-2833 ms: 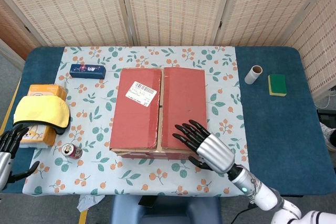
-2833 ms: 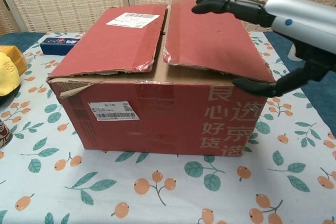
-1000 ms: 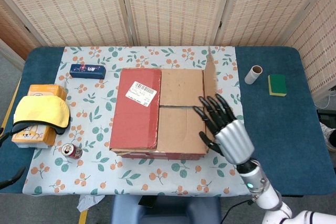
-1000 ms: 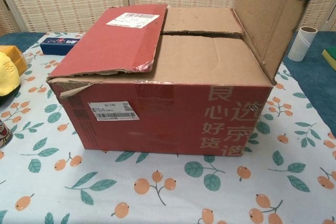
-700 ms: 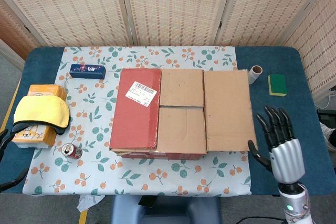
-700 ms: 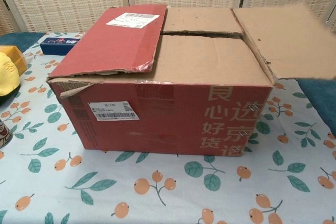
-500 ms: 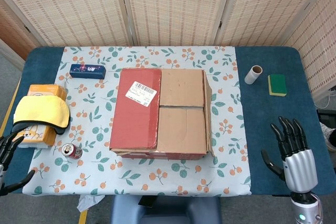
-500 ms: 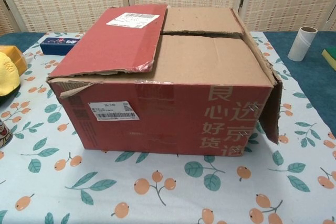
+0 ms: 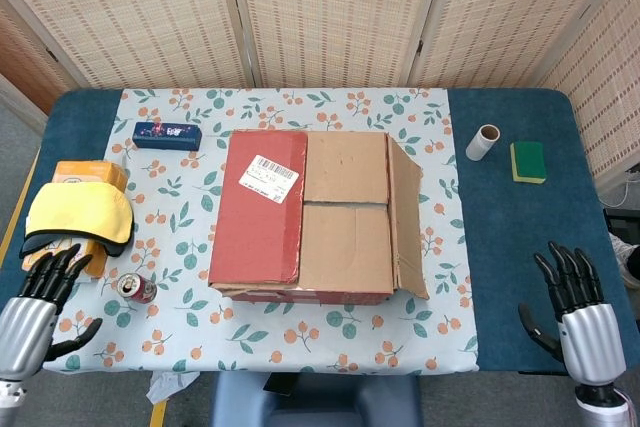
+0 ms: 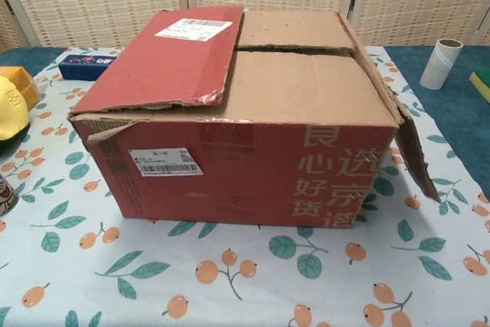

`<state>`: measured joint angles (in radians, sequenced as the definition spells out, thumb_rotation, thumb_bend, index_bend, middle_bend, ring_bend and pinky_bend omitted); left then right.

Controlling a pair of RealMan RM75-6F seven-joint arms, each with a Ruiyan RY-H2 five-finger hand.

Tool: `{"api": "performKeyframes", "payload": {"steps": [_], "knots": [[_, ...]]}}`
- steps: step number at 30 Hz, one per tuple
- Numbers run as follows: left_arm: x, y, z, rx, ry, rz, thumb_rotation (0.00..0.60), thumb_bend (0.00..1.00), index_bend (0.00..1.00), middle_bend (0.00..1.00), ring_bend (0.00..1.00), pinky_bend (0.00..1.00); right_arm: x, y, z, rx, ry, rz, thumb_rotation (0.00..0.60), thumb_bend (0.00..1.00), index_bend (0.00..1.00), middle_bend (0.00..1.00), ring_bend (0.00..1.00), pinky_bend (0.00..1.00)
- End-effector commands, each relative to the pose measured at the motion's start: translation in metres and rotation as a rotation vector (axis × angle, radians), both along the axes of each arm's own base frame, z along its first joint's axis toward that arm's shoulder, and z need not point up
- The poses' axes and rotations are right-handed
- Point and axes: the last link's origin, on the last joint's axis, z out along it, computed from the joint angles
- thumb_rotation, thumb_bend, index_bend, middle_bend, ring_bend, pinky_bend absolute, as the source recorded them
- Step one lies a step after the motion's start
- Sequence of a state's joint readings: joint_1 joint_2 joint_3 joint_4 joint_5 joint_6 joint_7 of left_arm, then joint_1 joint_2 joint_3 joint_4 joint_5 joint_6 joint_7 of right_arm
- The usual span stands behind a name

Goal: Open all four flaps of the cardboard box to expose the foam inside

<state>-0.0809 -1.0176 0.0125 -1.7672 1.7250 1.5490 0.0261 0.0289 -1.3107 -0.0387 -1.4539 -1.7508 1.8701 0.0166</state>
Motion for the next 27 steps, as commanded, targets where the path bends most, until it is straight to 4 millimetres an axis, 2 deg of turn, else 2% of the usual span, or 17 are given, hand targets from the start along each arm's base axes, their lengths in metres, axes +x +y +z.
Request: {"api": "performKeyframes", "payload": {"steps": [1,3,14,15,19,23,27], "knots": [[0.024,0.012,-0.014,-0.062,0.047,-0.040,0.600,0.32,0.00,0.00,0.00,0.04,-0.011,0.005,-0.001,0.069,0.055,-0.069,0.600,0.43,0.00,0.00,0.00,0.00],[0.032,0.015,-0.020,-0.071,0.054,-0.053,0.600,0.32,0.00,0.00,0.01,0.08,-0.015,0.006,-0.001,0.100,0.085,-0.108,0.600,0.43,0.00,0.00,0.00,0.00],[0.072,0.024,-0.052,-0.116,0.079,-0.112,0.600,0.25,0.00,0.03,0.03,0.12,-0.016,0.011,0.012,0.124,0.067,-0.124,0.600,0.43,0.00,0.00,0.00,0.00],[0.076,0.024,-0.054,-0.128,0.079,-0.109,0.600,0.27,0.00,0.03,0.03,0.14,-0.016,0.011,0.013,0.119,0.064,-0.126,0.600,0.43,0.00,0.00,0.00,0.00],[0.095,0.029,-0.054,-0.188,0.040,-0.100,0.600,0.46,0.00,0.03,0.03,0.16,-0.019,0.012,0.016,0.094,0.072,-0.174,0.600,0.43,0.00,0.00,0.00,0.00],[0.111,0.036,-0.056,-0.211,0.016,-0.113,0.600,0.47,0.00,0.03,0.03,0.16,-0.019,0.014,0.018,0.087,0.070,-0.180,0.600,0.43,0.00,0.00,0.00,0.00],[0.122,0.034,-0.056,-0.302,0.021,-0.101,0.600,0.48,0.00,0.03,0.03,0.15,-0.019,0.014,0.019,0.085,0.067,-0.188,0.600,0.43,0.00,0.00,0.00,0.00]]}}
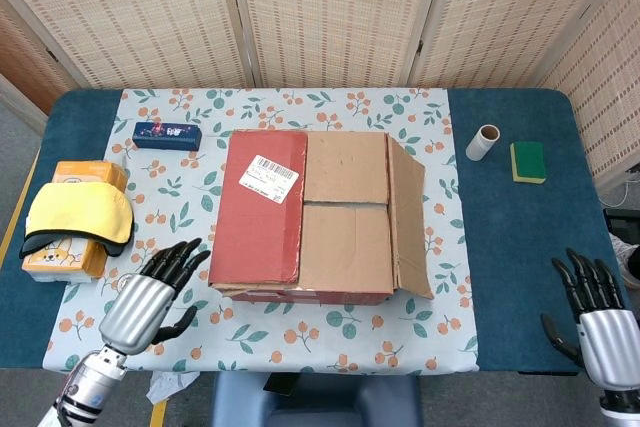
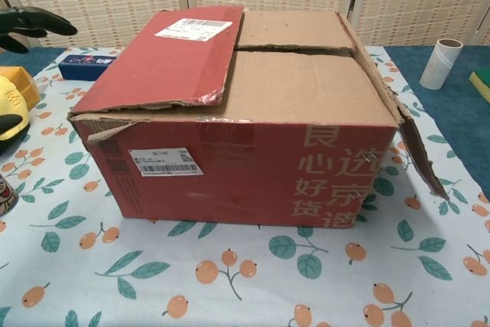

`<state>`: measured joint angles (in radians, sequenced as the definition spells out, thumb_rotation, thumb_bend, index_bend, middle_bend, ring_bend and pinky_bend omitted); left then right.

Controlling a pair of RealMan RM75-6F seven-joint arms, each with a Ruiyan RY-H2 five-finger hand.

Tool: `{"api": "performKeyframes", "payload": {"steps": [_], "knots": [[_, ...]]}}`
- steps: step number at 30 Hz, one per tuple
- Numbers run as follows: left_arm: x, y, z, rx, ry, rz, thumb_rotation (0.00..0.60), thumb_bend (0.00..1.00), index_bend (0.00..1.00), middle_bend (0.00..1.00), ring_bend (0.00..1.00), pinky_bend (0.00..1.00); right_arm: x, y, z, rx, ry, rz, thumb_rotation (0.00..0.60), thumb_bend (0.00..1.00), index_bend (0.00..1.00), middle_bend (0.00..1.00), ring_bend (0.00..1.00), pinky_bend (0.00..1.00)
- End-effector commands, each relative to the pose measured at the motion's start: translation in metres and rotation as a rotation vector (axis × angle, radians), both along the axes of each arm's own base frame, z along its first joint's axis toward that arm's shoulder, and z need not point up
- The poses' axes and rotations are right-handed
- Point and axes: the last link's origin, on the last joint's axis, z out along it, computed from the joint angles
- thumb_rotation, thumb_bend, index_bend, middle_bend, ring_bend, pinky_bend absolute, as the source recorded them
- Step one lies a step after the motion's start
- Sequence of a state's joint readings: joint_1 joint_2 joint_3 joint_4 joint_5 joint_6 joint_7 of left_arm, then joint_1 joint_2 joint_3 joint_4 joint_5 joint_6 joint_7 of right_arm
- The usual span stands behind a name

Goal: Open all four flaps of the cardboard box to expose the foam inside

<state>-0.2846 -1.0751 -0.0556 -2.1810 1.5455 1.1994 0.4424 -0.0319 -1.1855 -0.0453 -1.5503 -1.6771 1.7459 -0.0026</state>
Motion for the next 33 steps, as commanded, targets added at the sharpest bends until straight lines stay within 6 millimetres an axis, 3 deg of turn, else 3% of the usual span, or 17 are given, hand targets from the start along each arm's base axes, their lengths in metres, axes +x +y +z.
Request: {"api": "performKeyframes", "payload": {"steps": [1,6,10,18,23,27,33], "knots": [[0.009,0.000,0.003,-0.069,0.002,0.011,0.600,0.48,0.00,0.03,0.03,0.15,0.000,0.000,0.001,-0.003,0.001,-0.006,0.600,0.43,0.00,0.00,0.00,0.00],[0.014,0.002,0.004,-0.090,-0.013,0.016,0.600,0.47,0.00,0.03,0.02,0.13,0.001,0.003,0.003,-0.014,-0.002,0.004,0.600,0.43,0.00,0.00,0.00,0.00],[0.019,0.006,-0.002,-0.120,-0.039,0.016,0.600,0.34,0.00,0.03,0.03,0.13,0.003,0.010,0.008,-0.028,-0.015,0.025,0.600,0.43,0.00,0.00,0.00,0.00],[0.034,0.014,-0.013,-0.039,-0.160,-0.053,0.600,0.24,0.00,0.02,0.02,0.14,0.003,0.016,0.014,-0.043,-0.029,0.045,0.600,0.43,0.00,0.00,0.00,0.00],[0.046,0.019,-0.025,-0.009,-0.195,-0.085,0.600,0.25,0.00,0.00,0.00,0.13,0.003,0.016,0.018,-0.049,-0.032,0.048,0.600,0.43,0.00,0.00,0.00,0.00],[0.056,0.024,-0.036,-0.009,-0.214,-0.109,0.600,0.36,0.00,0.00,0.00,0.11,0.002,0.017,0.019,-0.046,-0.039,0.049,0.600,0.43,0.00,0.00,0.00,0.00],[0.058,0.029,-0.052,-0.048,-0.199,-0.090,0.600,0.38,0.00,0.00,0.00,0.11,0.002,0.019,0.022,-0.042,-0.051,0.052,0.600,0.43,0.00,0.00,0.00,0.00]]}}
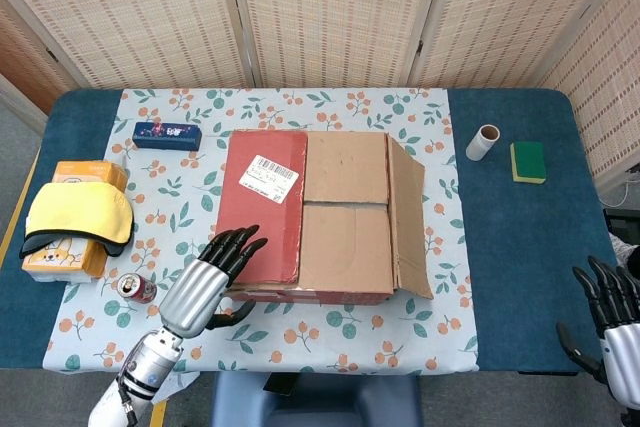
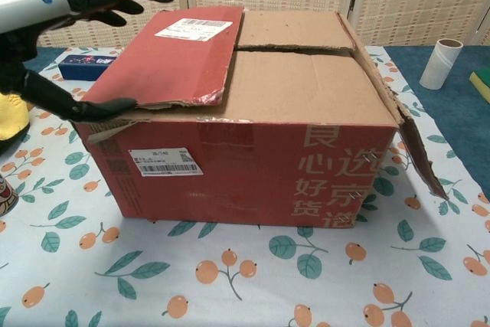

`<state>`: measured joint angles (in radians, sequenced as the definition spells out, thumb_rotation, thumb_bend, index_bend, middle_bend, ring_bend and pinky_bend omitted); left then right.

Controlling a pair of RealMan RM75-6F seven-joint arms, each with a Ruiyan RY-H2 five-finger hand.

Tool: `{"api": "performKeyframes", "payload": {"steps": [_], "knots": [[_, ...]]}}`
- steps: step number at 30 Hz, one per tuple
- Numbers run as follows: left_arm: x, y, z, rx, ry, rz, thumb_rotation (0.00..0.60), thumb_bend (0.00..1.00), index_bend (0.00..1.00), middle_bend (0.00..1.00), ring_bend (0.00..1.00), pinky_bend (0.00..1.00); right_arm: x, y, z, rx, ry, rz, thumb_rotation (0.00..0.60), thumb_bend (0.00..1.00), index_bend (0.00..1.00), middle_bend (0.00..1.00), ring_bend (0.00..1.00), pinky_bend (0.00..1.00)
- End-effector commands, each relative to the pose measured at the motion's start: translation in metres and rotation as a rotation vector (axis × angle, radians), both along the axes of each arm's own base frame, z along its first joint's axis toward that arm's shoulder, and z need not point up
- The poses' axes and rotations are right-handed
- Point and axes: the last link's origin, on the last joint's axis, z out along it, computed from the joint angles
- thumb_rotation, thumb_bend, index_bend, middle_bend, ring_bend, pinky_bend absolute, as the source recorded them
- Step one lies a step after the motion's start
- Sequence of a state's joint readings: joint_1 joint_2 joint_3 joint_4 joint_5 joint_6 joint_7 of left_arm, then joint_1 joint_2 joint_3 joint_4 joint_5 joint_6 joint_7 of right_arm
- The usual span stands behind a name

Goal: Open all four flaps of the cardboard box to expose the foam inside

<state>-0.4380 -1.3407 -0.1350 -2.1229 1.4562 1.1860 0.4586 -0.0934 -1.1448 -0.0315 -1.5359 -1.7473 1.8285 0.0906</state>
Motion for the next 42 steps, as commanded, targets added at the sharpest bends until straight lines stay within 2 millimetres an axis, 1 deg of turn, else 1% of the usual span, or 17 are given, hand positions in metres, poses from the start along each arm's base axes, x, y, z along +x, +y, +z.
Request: {"api": "performKeyframes", "payload": {"steps": [1,17,21,25,30,35,39,42], "knots": [[0.002,0.003,-0.008,-0.020,0.005,0.006,0.600,0.38,0.00,0.00,0.00,0.11,0.000,0.000,0.001,0.002,-0.007,0.002,0.600,0.43,0.00,0.00,0.00,0.00],[0.018,0.009,-0.038,-0.006,0.014,-0.017,0.600,0.38,0.00,0.00,0.00,0.08,-0.002,-0.001,0.001,0.059,-0.032,0.001,0.600,0.43,0.00,0.00,0.00,0.00],[0.019,0.013,-0.043,0.029,0.013,-0.021,0.600,0.38,0.00,0.00,0.00,0.05,0.000,0.003,0.002,0.050,-0.042,0.020,0.600,0.43,0.00,0.00,0.00,0.00],[0.024,0.016,-0.047,0.021,-0.015,-0.036,0.600,0.38,0.00,0.00,0.00,0.04,0.000,0.009,0.005,0.036,-0.053,0.029,0.600,0.43,0.00,0.00,0.00,0.00],[0.027,0.017,-0.054,0.003,-0.054,-0.054,0.600,0.38,0.00,0.00,0.00,0.03,-0.001,0.010,0.006,0.034,-0.054,0.028,0.600,0.43,0.00,0.00,0.00,0.00],[0.027,0.021,-0.058,0.021,-0.052,-0.066,0.600,0.38,0.00,0.00,0.00,0.02,-0.001,0.011,0.006,0.031,-0.059,0.026,0.600,0.43,0.00,0.00,0.00,0.00],[0.024,0.031,-0.062,0.077,-0.025,-0.077,0.600,0.38,0.00,0.00,0.00,0.01,-0.001,0.009,0.001,0.056,-0.052,0.022,0.600,0.43,0.00,0.00,0.00,0.00],[0.025,0.034,-0.063,0.080,-0.026,-0.074,0.600,0.38,0.00,0.00,0.00,0.01,-0.001,0.008,0.000,0.065,-0.046,0.021,0.600,0.43,0.00,0.00,0.00,0.00]]}}
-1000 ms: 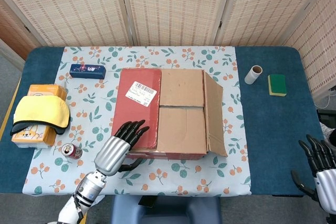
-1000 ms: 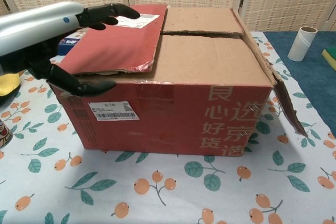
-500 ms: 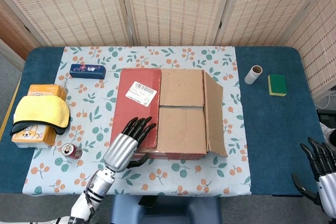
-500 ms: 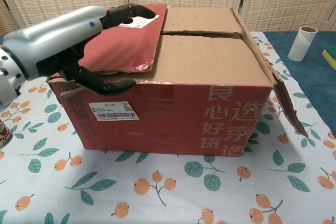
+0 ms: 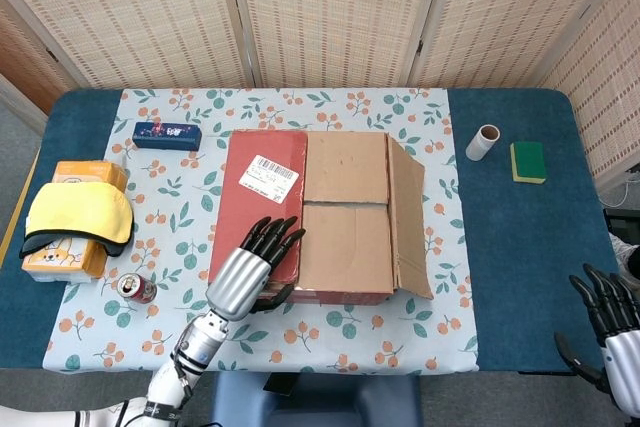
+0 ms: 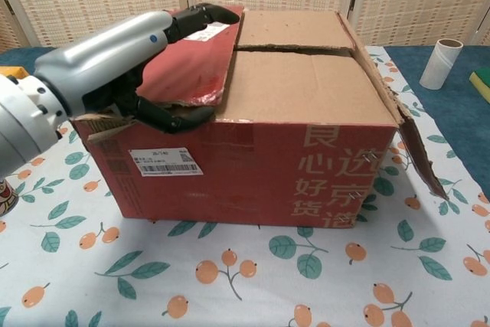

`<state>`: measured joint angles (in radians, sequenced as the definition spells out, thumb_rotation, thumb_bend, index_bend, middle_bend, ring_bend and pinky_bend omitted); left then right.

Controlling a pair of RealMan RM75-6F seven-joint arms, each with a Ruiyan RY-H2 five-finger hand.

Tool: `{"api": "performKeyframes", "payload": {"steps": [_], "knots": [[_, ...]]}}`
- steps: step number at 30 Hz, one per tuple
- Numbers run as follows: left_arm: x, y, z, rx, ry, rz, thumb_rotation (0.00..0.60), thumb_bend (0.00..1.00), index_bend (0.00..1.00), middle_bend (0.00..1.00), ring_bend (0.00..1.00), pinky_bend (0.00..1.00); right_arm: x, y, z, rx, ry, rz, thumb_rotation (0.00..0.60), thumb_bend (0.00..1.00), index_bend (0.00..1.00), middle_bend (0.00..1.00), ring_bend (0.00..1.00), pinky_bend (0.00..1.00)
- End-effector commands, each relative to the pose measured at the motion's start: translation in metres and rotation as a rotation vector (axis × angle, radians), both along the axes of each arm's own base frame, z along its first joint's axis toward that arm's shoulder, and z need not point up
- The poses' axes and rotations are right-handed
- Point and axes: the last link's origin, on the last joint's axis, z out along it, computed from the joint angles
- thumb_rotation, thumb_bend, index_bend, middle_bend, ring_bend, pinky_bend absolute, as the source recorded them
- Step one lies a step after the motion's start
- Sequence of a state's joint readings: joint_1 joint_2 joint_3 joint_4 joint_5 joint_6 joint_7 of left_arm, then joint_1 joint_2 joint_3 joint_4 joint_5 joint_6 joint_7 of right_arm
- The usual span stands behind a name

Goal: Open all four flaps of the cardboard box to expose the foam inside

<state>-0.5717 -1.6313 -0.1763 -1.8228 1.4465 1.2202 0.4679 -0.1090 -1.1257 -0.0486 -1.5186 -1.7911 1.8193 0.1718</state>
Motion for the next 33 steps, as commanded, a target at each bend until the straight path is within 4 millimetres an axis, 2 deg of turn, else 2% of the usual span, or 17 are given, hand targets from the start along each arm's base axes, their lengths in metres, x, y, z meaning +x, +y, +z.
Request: {"api": "performKeyframes", "payload": {"steps": [1,11,20,26,33], "knots": [[0.002,0.004,0.001,0.011,-0.003,-0.001,0.600,0.38,0.00,0.00,0.00,0.01,0.000,0.000,0.000,0.004,0.000,-0.001,0.600,0.43,0.00,0.00,0.00,0.00],[-0.001,0.007,0.001,0.040,0.045,0.005,0.600,0.38,0.00,0.00,0.00,0.01,0.001,0.003,0.000,-0.005,0.000,0.007,0.600,0.43,0.00,0.00,0.00,0.00],[0.009,-0.002,0.012,0.142,0.038,-0.093,0.600,0.38,0.00,0.00,0.00,0.01,0.001,0.001,-0.001,0.012,-0.005,0.002,0.600,0.43,0.00,0.00,0.00,0.00],[0.011,-0.002,0.023,0.225,0.071,-0.120,0.600,0.39,0.00,0.00,0.00,0.00,0.002,0.002,-0.002,0.017,-0.003,0.006,0.600,0.43,0.00,0.00,0.00,0.00],[0.012,0.003,0.048,0.392,0.097,-0.108,0.600,0.40,0.00,0.00,0.00,0.00,0.001,0.002,-0.001,0.018,-0.006,0.002,0.600,0.43,0.00,0.00,0.00,0.00]]}}
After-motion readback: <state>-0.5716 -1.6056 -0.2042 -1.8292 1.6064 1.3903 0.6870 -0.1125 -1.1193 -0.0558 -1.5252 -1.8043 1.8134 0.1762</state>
